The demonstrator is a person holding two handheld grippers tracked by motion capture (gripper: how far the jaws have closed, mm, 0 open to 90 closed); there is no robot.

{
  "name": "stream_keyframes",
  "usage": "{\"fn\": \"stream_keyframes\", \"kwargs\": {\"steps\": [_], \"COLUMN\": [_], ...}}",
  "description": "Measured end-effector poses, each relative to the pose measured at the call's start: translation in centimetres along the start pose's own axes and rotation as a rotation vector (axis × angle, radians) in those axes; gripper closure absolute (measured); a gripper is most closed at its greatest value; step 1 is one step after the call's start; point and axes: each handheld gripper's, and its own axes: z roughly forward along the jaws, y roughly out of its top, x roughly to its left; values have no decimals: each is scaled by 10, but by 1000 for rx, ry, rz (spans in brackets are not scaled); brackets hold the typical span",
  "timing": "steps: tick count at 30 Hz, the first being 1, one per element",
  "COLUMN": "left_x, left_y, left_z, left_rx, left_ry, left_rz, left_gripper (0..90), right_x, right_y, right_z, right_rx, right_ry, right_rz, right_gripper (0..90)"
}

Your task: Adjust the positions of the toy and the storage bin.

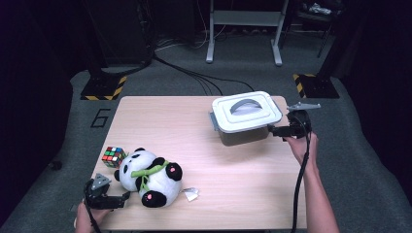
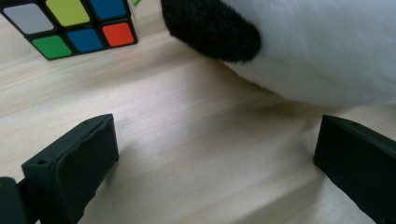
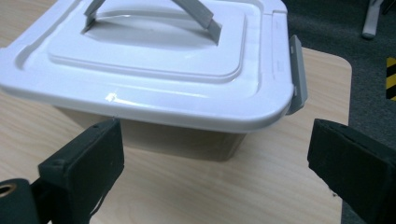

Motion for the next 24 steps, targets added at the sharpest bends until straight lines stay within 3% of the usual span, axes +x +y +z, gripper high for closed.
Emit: {"fn": "stream_keyframes", "kwargs": {"steps": [4, 10, 13, 19, 24], "left_x": [-1, -1, -1, 0, 0], "left_y": [0, 0, 0, 0, 0], "left_z": [0, 0, 0, 1, 1], "left_rx": [-1, -2, -1, -3, -4], "left_ry": [5, 4, 3, 2, 2], "left_rz": [-4, -4, -6, -3, -2], "left_gripper": [0, 0, 0, 0, 0], "right_x": [-9, -20, -26, -34, -38], "right_y": [10, 27, 34, 41, 39], "right_z": [11, 28, 37, 54, 57], "right_rx": [9, 21, 49, 83, 62], "right_ry": [-4, -35, -52, -88, -62], "right_rz": [7, 38, 75, 98, 123], "right_gripper": [64, 260, 365, 523, 613]}}
